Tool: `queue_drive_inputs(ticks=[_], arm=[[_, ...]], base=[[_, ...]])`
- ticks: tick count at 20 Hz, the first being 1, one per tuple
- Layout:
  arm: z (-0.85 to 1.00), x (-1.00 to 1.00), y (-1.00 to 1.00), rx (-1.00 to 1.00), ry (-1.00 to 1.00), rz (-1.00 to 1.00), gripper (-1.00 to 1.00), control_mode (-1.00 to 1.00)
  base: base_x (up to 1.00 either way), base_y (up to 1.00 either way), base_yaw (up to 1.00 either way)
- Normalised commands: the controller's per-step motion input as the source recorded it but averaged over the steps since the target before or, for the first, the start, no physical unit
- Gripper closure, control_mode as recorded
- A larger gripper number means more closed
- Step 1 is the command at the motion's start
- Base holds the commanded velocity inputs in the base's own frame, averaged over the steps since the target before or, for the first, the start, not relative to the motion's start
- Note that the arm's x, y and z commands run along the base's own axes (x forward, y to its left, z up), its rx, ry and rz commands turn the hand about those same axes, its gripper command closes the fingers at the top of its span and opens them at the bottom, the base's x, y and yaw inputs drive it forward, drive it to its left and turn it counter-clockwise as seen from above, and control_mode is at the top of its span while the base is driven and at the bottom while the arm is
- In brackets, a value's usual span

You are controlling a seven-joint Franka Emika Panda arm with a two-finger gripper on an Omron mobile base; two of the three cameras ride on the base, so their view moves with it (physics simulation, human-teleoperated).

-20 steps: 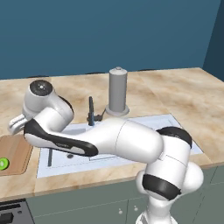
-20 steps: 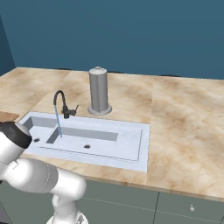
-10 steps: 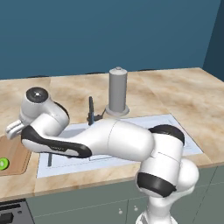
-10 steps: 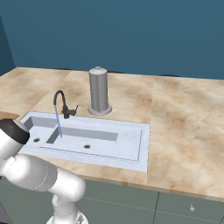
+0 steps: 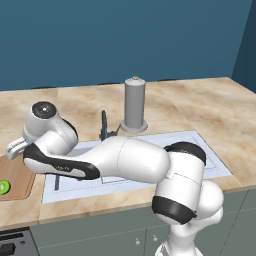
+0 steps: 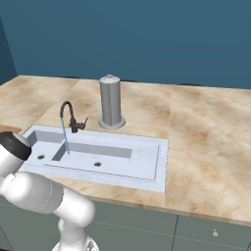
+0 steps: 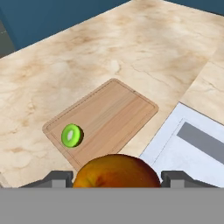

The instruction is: Pick the kiwi, peach from the sink and place them on the cutting board to airdry. Then turn off the sink faucet.

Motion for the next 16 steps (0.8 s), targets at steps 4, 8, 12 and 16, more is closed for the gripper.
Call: queue_drive_inputs(ticks=[4,8,12,16], arm=[[-0.25,0.08,0.10,0.00,0.00,0.00,1.00,-1.00],[-0.24,0.23,0.06,0.03,0.05,0.00,1.00,-1.00],[-0.24,0.25,0.09,0.05,0.07,0.00,1.00,-1.00],[-0.23,0.05,0.26,-0.01,0.00,0.00,1.00,-1.00]], base=[[0.00,0.00,0.00],[0.00,0.00,0.00],[0.00,0.00,0.00],[0.00,0.00,0.00]])
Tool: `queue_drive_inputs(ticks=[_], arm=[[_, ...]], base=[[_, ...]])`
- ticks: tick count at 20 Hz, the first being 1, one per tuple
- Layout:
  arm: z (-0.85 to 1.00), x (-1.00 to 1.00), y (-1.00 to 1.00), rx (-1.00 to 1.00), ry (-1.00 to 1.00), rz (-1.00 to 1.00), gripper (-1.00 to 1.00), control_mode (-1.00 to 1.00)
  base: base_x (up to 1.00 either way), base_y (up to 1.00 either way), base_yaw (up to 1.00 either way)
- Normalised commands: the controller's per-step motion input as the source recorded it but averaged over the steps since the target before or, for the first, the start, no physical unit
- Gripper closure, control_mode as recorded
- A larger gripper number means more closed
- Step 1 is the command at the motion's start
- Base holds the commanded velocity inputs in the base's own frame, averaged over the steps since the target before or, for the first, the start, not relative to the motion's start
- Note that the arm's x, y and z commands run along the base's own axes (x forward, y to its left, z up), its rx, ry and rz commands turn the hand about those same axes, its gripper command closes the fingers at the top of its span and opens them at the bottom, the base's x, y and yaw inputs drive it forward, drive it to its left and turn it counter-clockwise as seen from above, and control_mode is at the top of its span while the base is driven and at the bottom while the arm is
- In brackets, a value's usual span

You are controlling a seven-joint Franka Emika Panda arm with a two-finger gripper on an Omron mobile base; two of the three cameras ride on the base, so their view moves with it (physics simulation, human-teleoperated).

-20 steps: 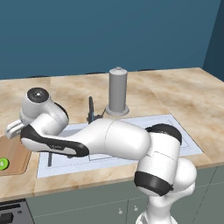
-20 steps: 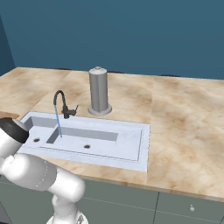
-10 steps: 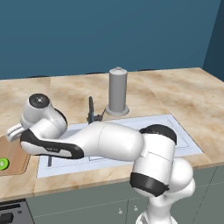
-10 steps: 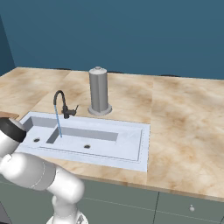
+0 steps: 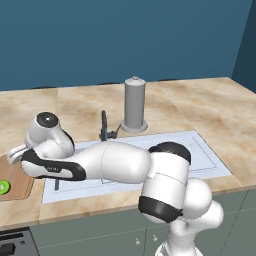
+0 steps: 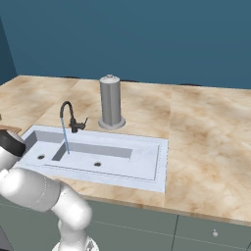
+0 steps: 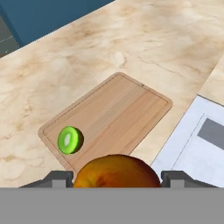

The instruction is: Pick the kiwi, peach from the sink and place them on the cutting board to airdry. Then turn off the sink faucet.

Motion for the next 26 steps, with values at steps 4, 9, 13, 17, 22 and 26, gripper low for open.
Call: queue_drive_inputs(ticks=[4,9,13,17,22,26], arm=[[-0.18,0.02,0.33,-0.08,0.00,0.00,1.00,-1.00],[-0.03,0.26,0.14,-0.01,0.05,0.00,1.00,-1.00],[0.00,0.40,0.00,0.00,0.13,0.00,1.00,-1.00],[-0.15,0.28,0.06,0.00,0.08,0.00,1.00,-1.00],[-0.24,0.16,0.17,0.00,0.01,0.00,1.00,-1.00],[-0.26,0.20,0.16,0.00,0.04,0.00,1.00,-1.00]], base=[[0.00,0.00,0.00],[0.00,0.00,0.00],[0.00,0.00,0.00],[0.00,0.00,0.00],[0.00,0.00,0.00],[0.00,0.00,0.00]])
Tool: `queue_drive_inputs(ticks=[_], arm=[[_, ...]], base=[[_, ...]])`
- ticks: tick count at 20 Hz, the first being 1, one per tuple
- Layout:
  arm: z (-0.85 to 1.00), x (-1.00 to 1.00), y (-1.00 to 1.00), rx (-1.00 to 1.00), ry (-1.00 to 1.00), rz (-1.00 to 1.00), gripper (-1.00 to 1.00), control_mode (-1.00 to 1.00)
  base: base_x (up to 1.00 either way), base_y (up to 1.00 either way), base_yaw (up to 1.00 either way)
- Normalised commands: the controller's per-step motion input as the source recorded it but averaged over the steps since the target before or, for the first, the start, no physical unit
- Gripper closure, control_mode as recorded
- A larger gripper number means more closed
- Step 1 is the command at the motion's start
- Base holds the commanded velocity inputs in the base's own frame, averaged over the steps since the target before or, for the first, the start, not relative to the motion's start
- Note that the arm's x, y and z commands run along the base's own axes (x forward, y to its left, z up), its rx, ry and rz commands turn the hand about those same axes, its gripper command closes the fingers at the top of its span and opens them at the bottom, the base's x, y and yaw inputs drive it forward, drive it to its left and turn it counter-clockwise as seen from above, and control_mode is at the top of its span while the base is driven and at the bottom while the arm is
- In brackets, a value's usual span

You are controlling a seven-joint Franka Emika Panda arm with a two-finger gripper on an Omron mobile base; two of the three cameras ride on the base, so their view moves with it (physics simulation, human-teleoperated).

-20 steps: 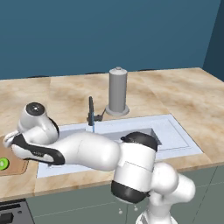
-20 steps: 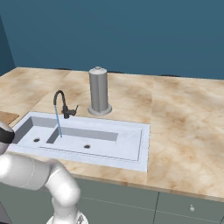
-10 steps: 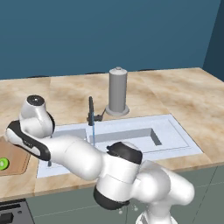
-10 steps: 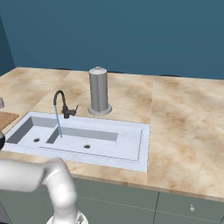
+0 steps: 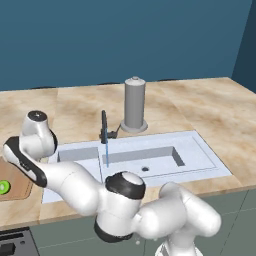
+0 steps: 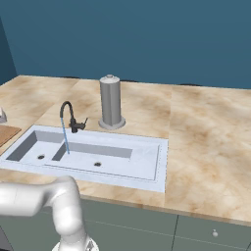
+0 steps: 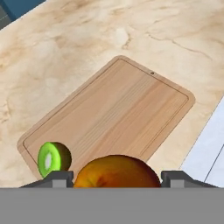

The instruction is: Pick the kiwi, peach from the sink and place them on the cutting board to airdry. Then turn off the sink faucet.

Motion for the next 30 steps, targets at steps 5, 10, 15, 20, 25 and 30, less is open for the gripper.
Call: queue_drive_inputs(ticks=[5,10,15,20,25,30], arm=[[-0.18,0.18,0.09,-0.01,0.03,0.00,1.00,-1.00],[-0.24,0.18,0.12,-0.05,0.03,0.00,1.00,-1.00],[-0.24,0.20,0.15,-0.03,0.04,0.00,1.00,-1.00],[-0.22,0.25,0.19,-0.01,0.05,0.00,1.00,-1.00],[-0.29,0.24,0.26,-0.04,0.05,0.00,1.00,-1.00],[-0.20,0.20,0.25,-0.03,0.03,0.00,1.00,-1.00]], base=[[0.00,0.00,0.00],[0.00,0.00,0.00],[0.00,0.00,0.00],[0.00,0.00,0.00],[0.00,0.00,0.00],[0.00,0.00,0.00]])
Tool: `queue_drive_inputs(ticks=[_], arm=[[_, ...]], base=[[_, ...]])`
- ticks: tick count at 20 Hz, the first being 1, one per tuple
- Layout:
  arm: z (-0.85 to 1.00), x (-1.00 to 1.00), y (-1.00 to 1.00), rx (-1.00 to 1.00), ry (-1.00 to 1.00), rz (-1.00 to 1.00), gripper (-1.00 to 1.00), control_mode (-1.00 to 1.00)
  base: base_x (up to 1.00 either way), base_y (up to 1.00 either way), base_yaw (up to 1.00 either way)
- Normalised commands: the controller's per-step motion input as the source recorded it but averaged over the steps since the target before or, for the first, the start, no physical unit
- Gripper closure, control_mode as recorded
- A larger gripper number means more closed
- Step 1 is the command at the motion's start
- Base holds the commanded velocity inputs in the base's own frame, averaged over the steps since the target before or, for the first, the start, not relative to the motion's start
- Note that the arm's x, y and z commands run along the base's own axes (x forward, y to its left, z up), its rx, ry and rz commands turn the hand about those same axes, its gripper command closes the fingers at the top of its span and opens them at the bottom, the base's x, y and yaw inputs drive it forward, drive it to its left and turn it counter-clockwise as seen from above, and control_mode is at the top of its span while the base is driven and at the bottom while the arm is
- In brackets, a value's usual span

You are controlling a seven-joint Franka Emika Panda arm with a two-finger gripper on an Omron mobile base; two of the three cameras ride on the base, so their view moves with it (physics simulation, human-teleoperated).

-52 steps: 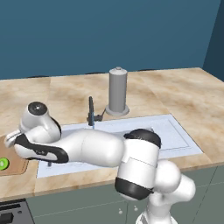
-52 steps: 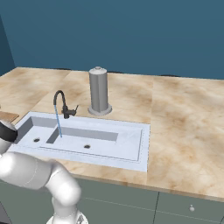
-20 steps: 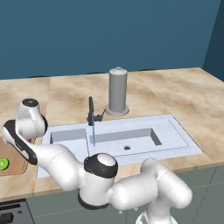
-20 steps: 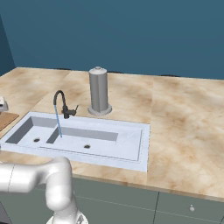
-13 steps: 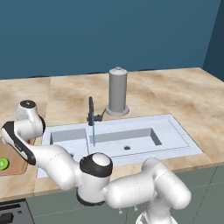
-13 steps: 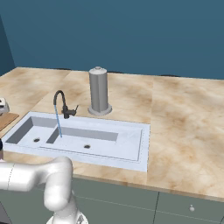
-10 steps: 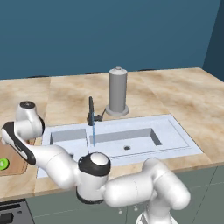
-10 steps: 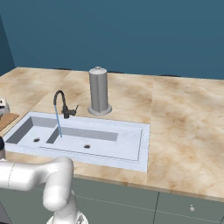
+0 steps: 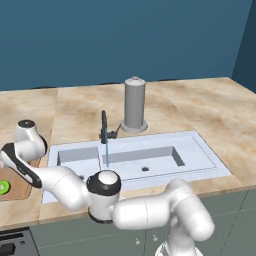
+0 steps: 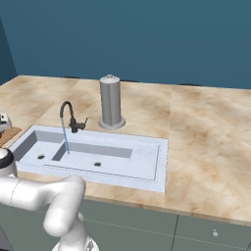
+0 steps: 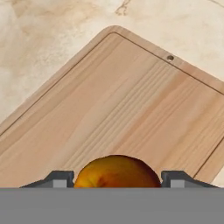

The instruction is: Pick the kiwi, peach from the sink and place them on the cutting board to airdry. Then turn off the sink faucet.

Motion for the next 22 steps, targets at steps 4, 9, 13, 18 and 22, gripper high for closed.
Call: queue_drive_inputs(ticks=[4,9,13,18,22], arm=[[-0.12,0.19,0.18,-0.02,0.03,0.00,1.00,-1.00],[-0.07,0.18,0.11,-0.02,0.02,0.00,-1.00,-1.00],[0.23,0.00,0.00,0.01,-0.01,0.01,-1.00,-1.00],[0.68,0.00,0.00,0.06,-0.02,0.02,-1.00,-1.00],[0.42,0.00,-0.07,0.00,-0.02,0.00,-1.00,-1.00]], base=[[0.00,0.00,0.00],[0.00,0.00,0.00],[0.00,0.00,0.00],[0.00,0.00,0.00],[0.00,0.00,0.00]])
